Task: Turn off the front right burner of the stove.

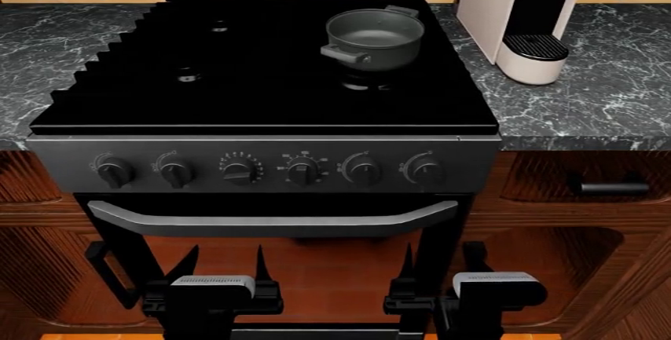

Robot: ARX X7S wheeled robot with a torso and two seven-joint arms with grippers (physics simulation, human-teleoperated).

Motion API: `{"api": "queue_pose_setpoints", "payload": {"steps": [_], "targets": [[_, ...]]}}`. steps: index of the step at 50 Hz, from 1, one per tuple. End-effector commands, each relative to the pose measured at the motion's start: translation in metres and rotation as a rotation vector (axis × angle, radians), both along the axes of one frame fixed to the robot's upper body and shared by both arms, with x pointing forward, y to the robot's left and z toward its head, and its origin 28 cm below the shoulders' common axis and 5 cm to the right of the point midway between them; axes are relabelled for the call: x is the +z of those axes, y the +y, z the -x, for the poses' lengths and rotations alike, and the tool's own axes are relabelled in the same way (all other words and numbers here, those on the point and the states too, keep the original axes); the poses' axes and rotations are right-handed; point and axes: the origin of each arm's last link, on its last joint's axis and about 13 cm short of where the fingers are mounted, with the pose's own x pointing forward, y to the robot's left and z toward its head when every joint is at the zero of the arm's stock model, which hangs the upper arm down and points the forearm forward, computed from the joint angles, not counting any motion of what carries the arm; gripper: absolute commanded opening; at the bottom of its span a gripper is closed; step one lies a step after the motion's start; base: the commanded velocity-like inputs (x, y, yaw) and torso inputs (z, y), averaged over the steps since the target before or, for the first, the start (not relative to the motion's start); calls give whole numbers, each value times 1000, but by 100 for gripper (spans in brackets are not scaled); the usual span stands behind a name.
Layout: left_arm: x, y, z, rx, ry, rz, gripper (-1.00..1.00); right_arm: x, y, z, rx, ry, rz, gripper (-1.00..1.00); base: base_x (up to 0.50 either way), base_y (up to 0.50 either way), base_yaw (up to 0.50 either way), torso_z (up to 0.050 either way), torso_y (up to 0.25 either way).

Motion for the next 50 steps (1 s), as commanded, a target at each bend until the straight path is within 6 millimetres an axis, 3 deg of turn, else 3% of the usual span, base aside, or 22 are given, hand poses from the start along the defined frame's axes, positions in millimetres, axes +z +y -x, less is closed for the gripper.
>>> {"api": "queue_pose_setpoints", "payload": {"steps": [1,16,50], "targets": [[0,0,0,3,0,-1,100,2,1,1,2,1,-1,100,0,23,0,0,0],[0,0,1,5,4,-4,100,3,2,2,3,3,-5,100,0,0,0,-4,0],[-1,0,0,6,13,-8,100,-1,0,-3,0,8,-6,100,0,0,0,-50,0]]}}
